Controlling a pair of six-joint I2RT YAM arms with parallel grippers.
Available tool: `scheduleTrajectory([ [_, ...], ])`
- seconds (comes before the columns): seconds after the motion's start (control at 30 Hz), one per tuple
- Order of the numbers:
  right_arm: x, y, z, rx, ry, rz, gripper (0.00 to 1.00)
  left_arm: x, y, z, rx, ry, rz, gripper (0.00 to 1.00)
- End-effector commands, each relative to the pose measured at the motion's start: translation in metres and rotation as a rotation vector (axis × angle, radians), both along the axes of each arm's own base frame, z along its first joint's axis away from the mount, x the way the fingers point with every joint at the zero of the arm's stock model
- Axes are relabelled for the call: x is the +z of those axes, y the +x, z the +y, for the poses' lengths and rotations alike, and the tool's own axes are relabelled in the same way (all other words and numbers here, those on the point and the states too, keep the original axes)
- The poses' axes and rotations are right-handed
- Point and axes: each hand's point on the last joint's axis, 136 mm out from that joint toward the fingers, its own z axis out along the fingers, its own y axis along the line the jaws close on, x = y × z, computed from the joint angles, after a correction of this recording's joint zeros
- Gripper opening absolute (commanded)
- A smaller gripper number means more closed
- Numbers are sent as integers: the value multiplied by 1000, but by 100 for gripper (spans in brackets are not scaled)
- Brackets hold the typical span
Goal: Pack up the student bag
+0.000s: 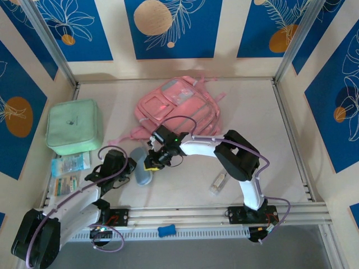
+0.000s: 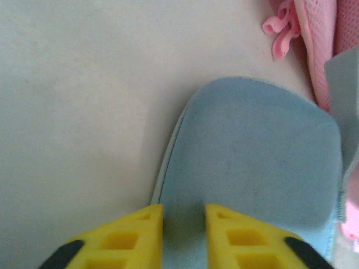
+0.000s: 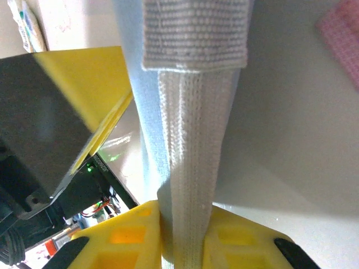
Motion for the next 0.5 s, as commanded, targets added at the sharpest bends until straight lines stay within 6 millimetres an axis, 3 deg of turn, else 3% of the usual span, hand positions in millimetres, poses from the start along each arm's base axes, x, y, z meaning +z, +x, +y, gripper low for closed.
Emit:
scheduleTrajectory([
  [0.0, 40, 2, 2, 13, 62, -72, 17, -5, -19, 12, -8, 77, 85, 36],
  [0.23, 67, 3, -29, -23, 81, -106, 13, 71, 3, 30, -50, 250, -85, 56],
  [0.47, 108, 32, -93, -120, 76, -208, 12, 146, 46, 2, -297, 380, -245, 77],
])
